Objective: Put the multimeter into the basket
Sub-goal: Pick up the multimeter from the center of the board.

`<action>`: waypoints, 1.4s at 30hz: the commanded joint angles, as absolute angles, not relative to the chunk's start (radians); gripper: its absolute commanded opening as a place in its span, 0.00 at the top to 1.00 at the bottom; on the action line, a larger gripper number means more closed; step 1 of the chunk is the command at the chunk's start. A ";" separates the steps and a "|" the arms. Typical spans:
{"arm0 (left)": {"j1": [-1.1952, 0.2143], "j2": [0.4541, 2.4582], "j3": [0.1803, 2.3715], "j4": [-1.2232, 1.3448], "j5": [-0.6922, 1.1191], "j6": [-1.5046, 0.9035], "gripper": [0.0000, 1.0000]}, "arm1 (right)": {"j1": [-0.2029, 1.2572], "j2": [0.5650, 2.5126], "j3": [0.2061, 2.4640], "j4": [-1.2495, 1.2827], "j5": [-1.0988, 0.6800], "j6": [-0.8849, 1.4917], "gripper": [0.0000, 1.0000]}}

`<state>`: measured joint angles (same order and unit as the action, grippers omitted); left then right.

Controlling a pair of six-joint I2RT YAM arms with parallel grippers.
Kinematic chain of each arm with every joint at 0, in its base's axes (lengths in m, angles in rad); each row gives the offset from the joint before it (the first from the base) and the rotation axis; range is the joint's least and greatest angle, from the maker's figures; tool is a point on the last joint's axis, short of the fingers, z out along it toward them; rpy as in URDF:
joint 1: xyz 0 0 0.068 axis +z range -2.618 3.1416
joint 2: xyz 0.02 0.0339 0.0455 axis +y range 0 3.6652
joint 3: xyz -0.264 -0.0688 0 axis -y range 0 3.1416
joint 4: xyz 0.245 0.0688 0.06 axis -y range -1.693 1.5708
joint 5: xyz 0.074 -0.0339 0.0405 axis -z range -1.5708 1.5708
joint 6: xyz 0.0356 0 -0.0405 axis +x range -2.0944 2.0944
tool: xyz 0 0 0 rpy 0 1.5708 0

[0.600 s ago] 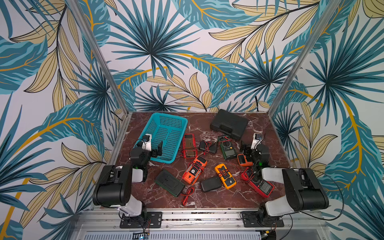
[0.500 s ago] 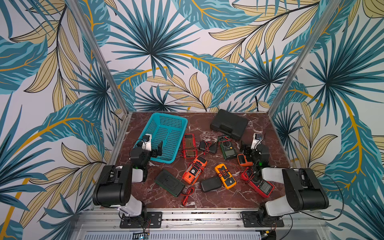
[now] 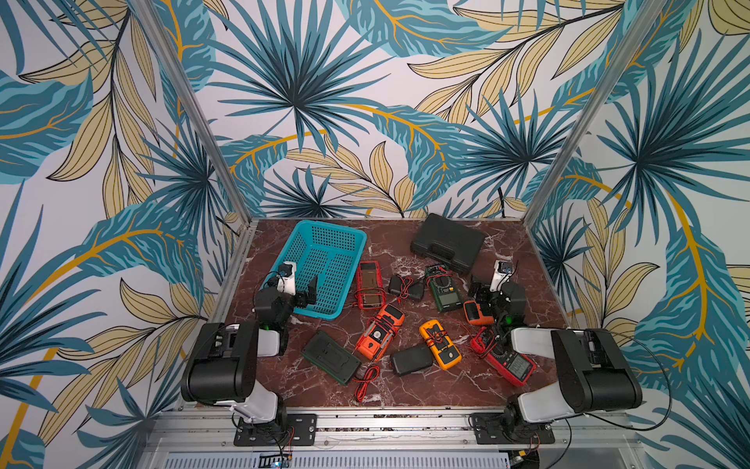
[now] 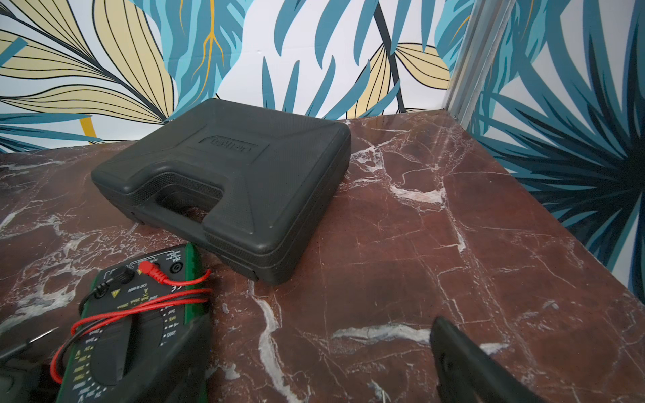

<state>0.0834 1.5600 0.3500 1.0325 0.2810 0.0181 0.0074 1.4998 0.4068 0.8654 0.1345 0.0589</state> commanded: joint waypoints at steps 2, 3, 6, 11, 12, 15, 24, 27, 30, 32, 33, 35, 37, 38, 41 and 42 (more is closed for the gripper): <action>0.087 1.563 0.347 1.015 0.270 0.016 0.00 | 0.008 1.497 0.400 0.858 0.140 0.056 0.00; 0.087 1.564 0.347 1.014 0.270 0.017 0.00 | 0.008 1.497 0.399 0.858 0.140 0.055 0.00; 0.089 1.565 0.346 1.016 0.272 0.015 0.00 | 0.008 1.496 0.399 0.858 0.141 0.056 0.00; 0.095 1.508 0.346 0.972 0.262 0.004 0.00 | 0.008 1.431 0.417 0.773 0.169 0.067 0.00; 0.096 1.477 0.351 0.934 0.250 0.000 0.00 | 0.008 1.410 0.420 0.749 0.179 0.067 0.00; 0.096 1.383 0.369 0.827 0.237 -0.007 0.00 | 0.008 1.353 0.435 0.663 0.221 0.089 0.00; 0.094 1.101 0.452 0.471 0.148 -0.141 0.00 | 0.009 1.224 0.623 0.153 0.300 0.227 0.00; 0.091 1.010 0.495 0.281 0.115 -0.221 0.00 | 0.008 1.188 0.690 -0.038 0.301 0.298 0.00; 0.080 0.901 0.497 0.153 0.108 -0.294 0.00 | 0.008 1.169 0.760 -0.232 0.282 0.338 0.00; 0.058 0.817 0.480 0.093 0.091 -0.343 0.00 | 0.009 1.162 0.803 -0.356 0.228 0.359 0.00; 0.041 0.768 0.472 0.054 0.071 -0.371 0.00 | 0.009 1.156 0.821 -0.402 0.192 0.366 0.00; 0.030 0.689 0.459 -0.028 0.079 -0.433 0.00 | 0.012 1.136 0.842 -0.464 0.150 0.366 0.00; 0.018 0.627 0.466 -0.149 0.082 -0.485 0.00 | 0.018 1.101 0.838 -0.493 0.093 0.350 0.00; 0.005 0.595 0.464 -0.202 0.071 -0.503 0.00 | 0.026 1.079 0.832 -0.498 0.059 0.345 0.00; -0.024 0.491 0.462 -0.350 0.041 -0.542 0.00 | 0.067 1.026 0.821 -0.525 -0.012 0.320 0.00; -0.033 0.447 0.461 -0.386 0.029 -0.555 0.00 | 0.097 1.009 0.822 -0.542 -0.011 0.313 0.00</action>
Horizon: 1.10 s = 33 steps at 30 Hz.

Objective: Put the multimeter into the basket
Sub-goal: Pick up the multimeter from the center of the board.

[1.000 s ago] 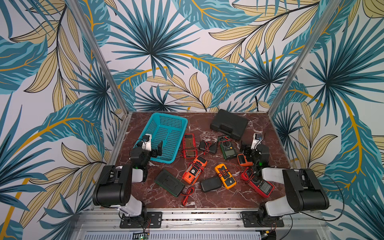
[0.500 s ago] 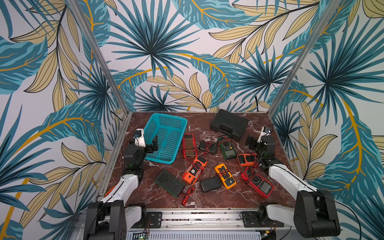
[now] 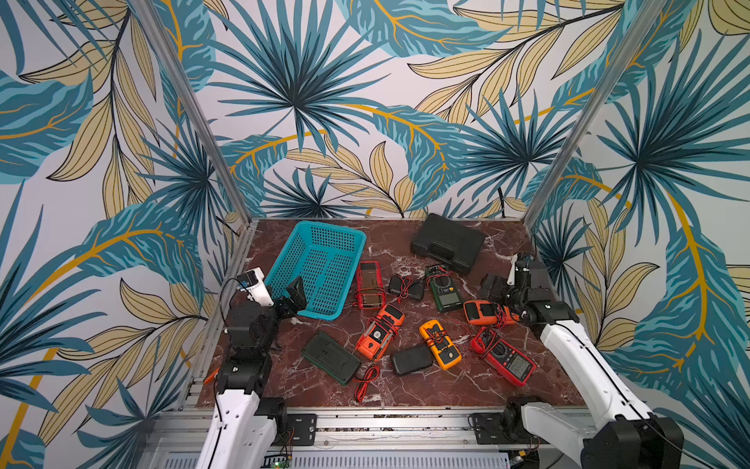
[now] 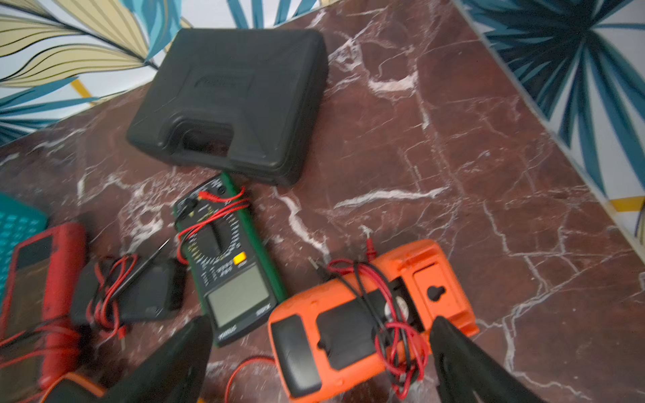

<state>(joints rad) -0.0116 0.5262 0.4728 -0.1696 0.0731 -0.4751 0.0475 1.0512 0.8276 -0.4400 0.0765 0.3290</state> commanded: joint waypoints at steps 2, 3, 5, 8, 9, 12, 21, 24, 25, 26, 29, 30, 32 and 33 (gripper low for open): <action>-0.038 0.369 0.464 -0.457 0.008 -0.579 0.00 | 0.167 0.981 0.828 -0.575 0.017 0.306 0.00; -0.038 0.329 0.471 -0.497 -0.005 -0.591 0.00 | 0.209 0.967 0.831 -0.589 0.029 0.307 0.00; -0.038 0.268 0.484 -0.564 -0.038 -0.610 0.00 | 0.291 0.940 0.831 -0.598 0.041 0.320 0.00; -0.038 0.219 0.508 -0.655 -0.086 -0.632 0.00 | 0.414 0.918 0.831 -0.596 0.049 0.350 0.00; -0.039 0.213 0.515 -0.683 -0.090 -0.641 0.00 | 0.453 0.916 0.834 -0.594 0.054 0.361 0.00; -0.038 0.214 0.526 -0.739 -0.083 -0.662 0.00 | 0.572 0.936 0.851 -0.587 0.075 0.381 0.00; -0.041 0.220 0.516 -0.788 -0.027 -0.754 0.00 | 0.883 1.161 0.943 -0.480 0.057 0.413 0.01; -0.041 0.224 0.473 -0.759 0.036 -0.789 0.00 | 0.947 1.271 1.006 -0.454 0.039 0.415 0.03; -0.042 0.228 0.447 -0.736 0.073 -0.810 0.00 | 0.963 1.309 1.028 -0.443 0.025 0.415 0.03; -0.043 0.230 0.414 -0.704 0.113 -0.830 0.00 | 0.978 1.345 1.046 -0.430 0.008 0.416 0.04; -0.063 0.233 0.363 -0.662 0.155 -0.868 0.00 | 1.010 1.438 1.094 -0.397 -0.039 0.419 0.05; -0.074 0.232 0.363 -0.670 0.141 -0.867 0.00 | 1.017 1.460 1.107 -0.389 -0.050 0.422 0.06; -0.104 0.230 0.371 -0.701 0.098 -0.865 0.00 | 1.025 1.513 1.127 -0.362 -0.090 0.432 0.08; -0.116 0.230 0.373 -0.712 0.085 -0.867 0.02 | 1.029 1.532 1.137 -0.353 -0.107 0.434 0.08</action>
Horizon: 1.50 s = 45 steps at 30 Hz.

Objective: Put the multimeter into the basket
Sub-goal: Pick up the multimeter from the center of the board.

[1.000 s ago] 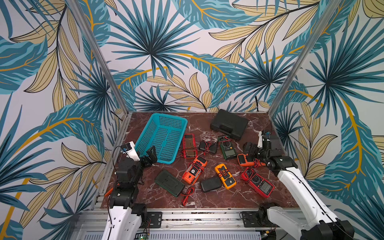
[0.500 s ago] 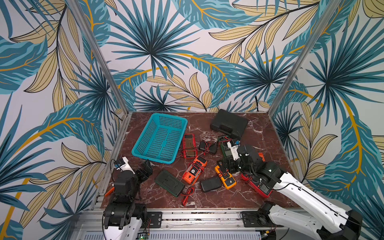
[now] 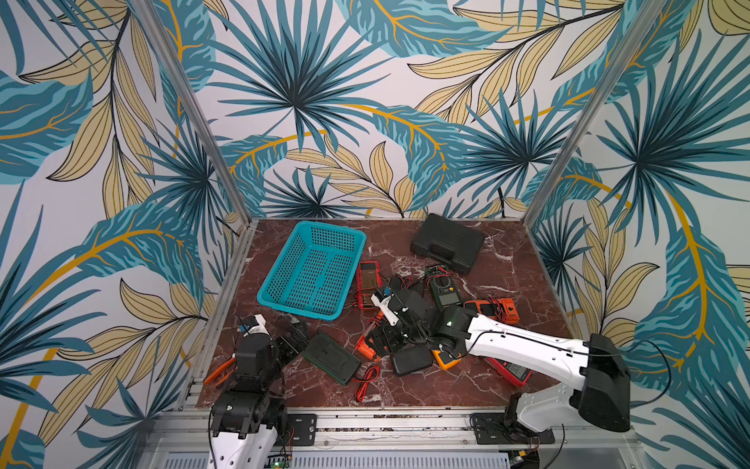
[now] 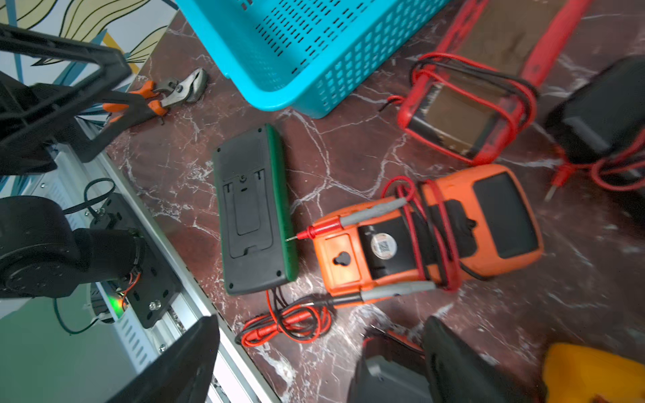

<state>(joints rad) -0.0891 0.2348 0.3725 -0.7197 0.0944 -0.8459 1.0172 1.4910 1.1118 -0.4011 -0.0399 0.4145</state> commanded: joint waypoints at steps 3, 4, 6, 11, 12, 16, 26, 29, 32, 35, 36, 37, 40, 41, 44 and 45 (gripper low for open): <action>-0.156 0.230 0.349 -0.723 0.057 -0.886 0.07 | 1.036 1.593 1.170 -0.335 -0.142 0.441 0.09; -0.173 0.230 0.329 -0.714 0.052 -0.898 0.09 | 1.037 1.615 1.180 -0.329 -0.153 0.444 0.10; -0.208 0.230 0.296 -0.703 0.030 -0.922 0.12 | 1.039 1.653 1.204 -0.319 -0.172 0.450 0.10; -0.293 0.239 0.288 -0.743 -0.085 -0.947 0.33 | 1.041 1.750 1.275 -0.325 -0.209 0.458 0.13; -0.307 0.248 0.290 -0.749 -0.102 -0.950 0.34 | 1.041 1.766 1.288 -0.331 -0.218 0.457 0.14; -0.377 0.302 0.276 -0.775 -0.178 -0.987 0.38 | 1.041 1.814 1.326 -0.328 -0.246 0.458 0.14; -0.556 0.400 0.249 -0.796 -0.303 -1.092 0.39 | 1.062 1.942 1.385 -0.297 -0.287 0.498 0.17; -0.578 0.412 0.247 -0.803 -0.309 -1.103 0.39 | 1.063 1.964 1.400 -0.309 -0.274 0.500 0.17; -0.582 0.412 0.249 -0.812 -0.311 -1.107 0.43 | 1.063 1.983 1.422 -0.330 -0.250 0.501 0.17; -0.584 0.412 0.246 -0.814 -0.294 -1.117 0.47 | 1.063 2.007 1.448 -0.363 -0.229 0.498 0.16; -0.586 0.411 0.244 -0.812 -0.289 -1.120 0.48 | 1.062 2.015 1.455 -0.373 -0.224 0.496 0.16; -0.589 0.412 0.240 -0.808 -0.283 -1.124 0.49 | 1.064 2.020 1.460 -0.380 -0.221 0.492 0.16; -0.593 0.424 0.224 -0.773 -0.264 -1.138 0.49 | 1.063 2.037 1.475 -0.404 -0.216 0.486 0.16; -0.596 0.433 0.217 -0.760 -0.261 -1.143 0.49 | 1.062 2.041 1.478 -0.409 -0.213 0.484 0.16; -0.603 0.475 0.215 -0.724 -0.261 -1.152 0.49 | 1.064 2.047 1.480 -0.415 -0.213 0.484 0.16; -0.606 0.491 0.215 -0.709 -0.260 -1.152 0.49 | 1.063 2.050 1.480 -0.414 -0.218 0.485 0.16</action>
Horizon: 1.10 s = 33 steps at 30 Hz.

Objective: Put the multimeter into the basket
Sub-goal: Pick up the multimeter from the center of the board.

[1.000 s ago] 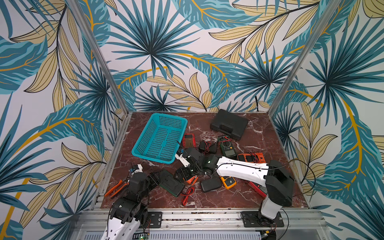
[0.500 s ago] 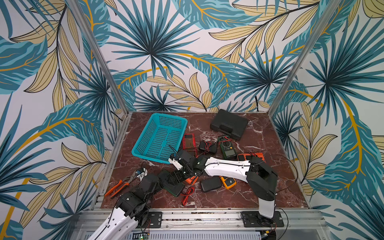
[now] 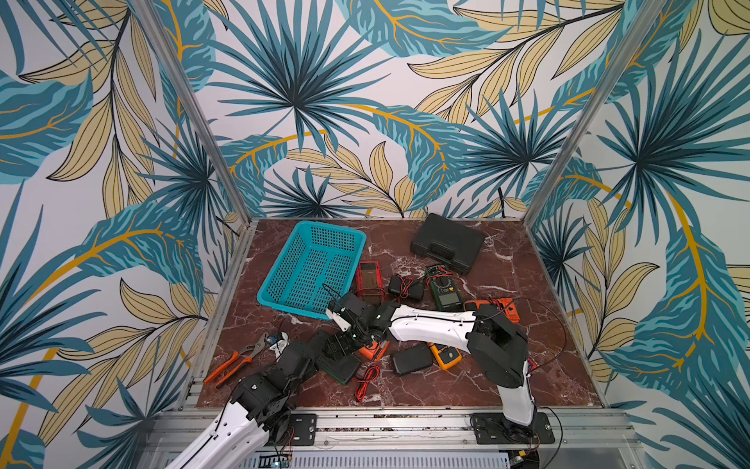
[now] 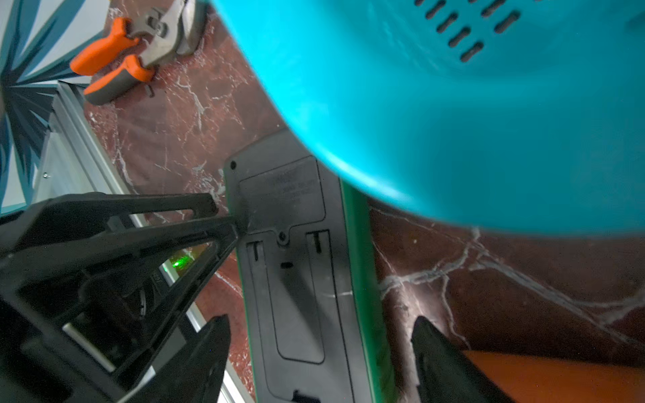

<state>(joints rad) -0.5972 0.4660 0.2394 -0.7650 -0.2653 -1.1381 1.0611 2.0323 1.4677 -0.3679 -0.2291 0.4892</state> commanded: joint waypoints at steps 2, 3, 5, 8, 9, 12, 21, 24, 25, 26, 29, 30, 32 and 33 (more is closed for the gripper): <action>-0.610 0.526 0.215 -0.682 -0.255 -1.152 0.50 | 1.063 2.059 1.483 -0.413 -0.229 0.486 0.16; -0.613 0.546 0.216 -0.669 -0.253 -1.151 0.51 | 1.063 2.064 1.488 -0.413 -0.237 0.486 0.16; -0.623 0.578 0.218 -0.653 -0.255 -1.149 0.54 | 1.063 2.079 1.493 -0.413 -0.248 0.486 0.16; -0.633 0.603 0.213 -0.630 -0.254 -1.153 0.58 | 1.063 2.103 1.498 -0.413 -0.263 0.497 0.16; -0.634 0.602 0.212 -0.628 -0.255 -1.153 0.59 | 1.063 2.111 1.496 -0.412 -0.268 0.502 0.16; -0.635 0.577 0.201 -0.632 -0.253 -1.161 0.61 | 1.062 2.127 1.485 -0.392 -0.289 0.526 0.16; -0.636 0.469 0.168 -0.655 -0.237 -1.198 0.68 | 1.059 2.155 1.470 -0.290 -0.402 0.595 0.16; -0.636 0.456 0.155 -0.649 -0.225 -1.210 0.70 | 1.052 2.153 1.471 -0.279 -0.409 0.609 0.16; -0.635 0.452 0.155 -0.649 -0.224 -1.212 0.70 | 1.049 2.149 1.467 -0.283 -0.401 0.610 0.16; -0.635 0.447 0.156 -0.652 -0.223 -1.212 0.69 | 1.046 2.143 1.467 -0.289 -0.394 0.607 0.16; -0.636 0.426 0.173 -0.684 -0.228 -1.215 0.47 | 1.036 2.118 1.467 -0.327 -0.349 0.575 0.15; -0.635 0.414 0.183 -0.706 -0.232 -1.218 0.42 | 1.032 2.107 1.467 -0.340 -0.335 0.565 0.15; -0.636 0.390 0.202 -0.749 -0.239 -1.221 0.35 | 1.024 2.092 1.465 -0.360 -0.324 0.554 0.14; -0.635 0.378 0.213 -0.775 -0.242 -1.222 0.35 | 1.021 2.086 1.461 -0.366 -0.323 0.549 0.14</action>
<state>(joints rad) -0.6315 0.4080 0.1898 -0.7040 -0.2462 -1.2221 1.0321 2.1094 1.4948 -0.2779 -0.3450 0.5678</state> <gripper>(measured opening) 0.646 0.857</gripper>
